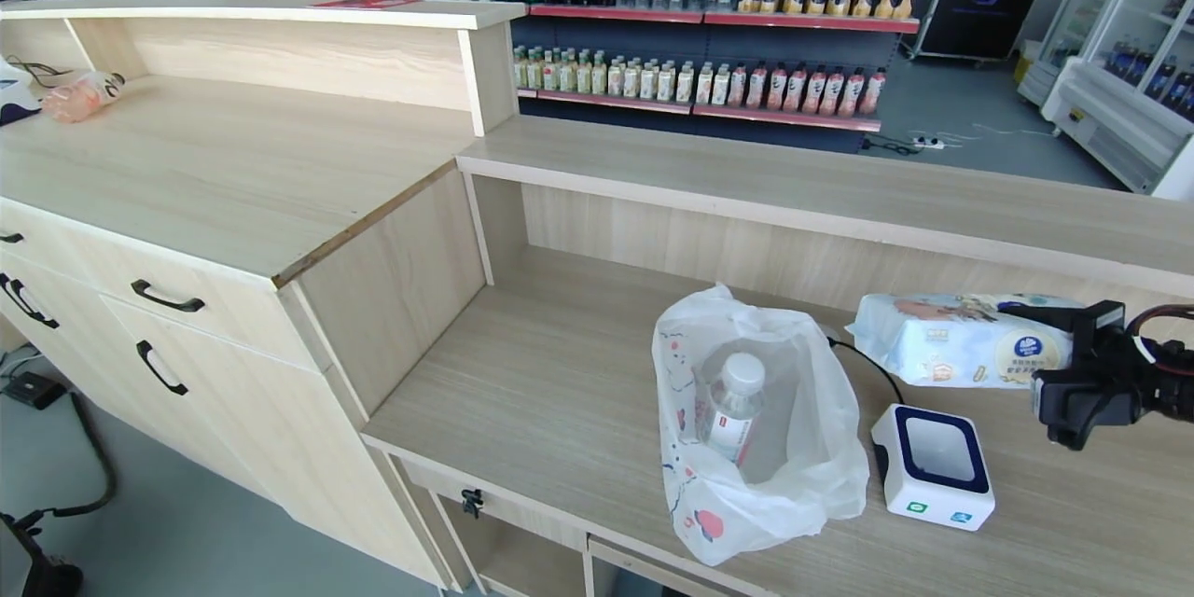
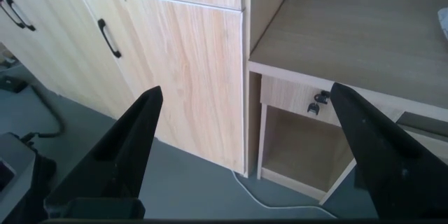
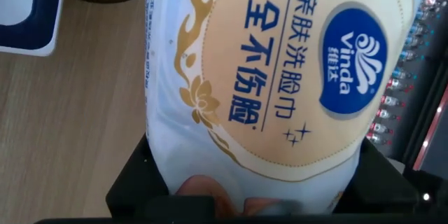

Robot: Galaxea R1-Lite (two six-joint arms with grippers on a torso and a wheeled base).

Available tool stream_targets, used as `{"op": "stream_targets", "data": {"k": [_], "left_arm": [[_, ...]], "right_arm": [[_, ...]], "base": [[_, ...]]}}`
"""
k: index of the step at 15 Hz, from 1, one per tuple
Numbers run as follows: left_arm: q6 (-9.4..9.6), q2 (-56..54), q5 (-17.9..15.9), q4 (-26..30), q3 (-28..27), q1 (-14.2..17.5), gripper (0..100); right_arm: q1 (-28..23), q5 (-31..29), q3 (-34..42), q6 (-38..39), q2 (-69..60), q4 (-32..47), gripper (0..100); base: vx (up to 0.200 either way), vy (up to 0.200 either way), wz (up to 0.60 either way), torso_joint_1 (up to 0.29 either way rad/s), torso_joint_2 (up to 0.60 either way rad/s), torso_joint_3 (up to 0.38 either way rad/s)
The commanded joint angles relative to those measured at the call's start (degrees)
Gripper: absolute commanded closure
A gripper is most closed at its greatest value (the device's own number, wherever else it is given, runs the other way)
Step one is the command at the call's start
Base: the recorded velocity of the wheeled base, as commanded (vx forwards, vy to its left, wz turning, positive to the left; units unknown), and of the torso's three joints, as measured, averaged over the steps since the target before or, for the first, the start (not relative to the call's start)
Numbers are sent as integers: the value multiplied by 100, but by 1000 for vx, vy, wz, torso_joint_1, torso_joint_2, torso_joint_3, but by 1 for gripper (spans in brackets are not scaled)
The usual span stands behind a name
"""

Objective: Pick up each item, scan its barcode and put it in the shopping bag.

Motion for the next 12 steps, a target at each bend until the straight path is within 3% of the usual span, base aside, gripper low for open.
{"op": "stream_targets", "data": {"k": [1, 12], "left_arm": [[0, -2, 2, 2, 0, 8, 0], [0, -2, 2, 2, 0, 8, 0]], "right_arm": [[3, -6, -40, -27, 265, -60, 100], [337, -24, -435, -369, 897, -385, 100]], "base": [[0, 0, 0, 0, 0, 0], [0, 0, 0, 0, 0, 0]]}}
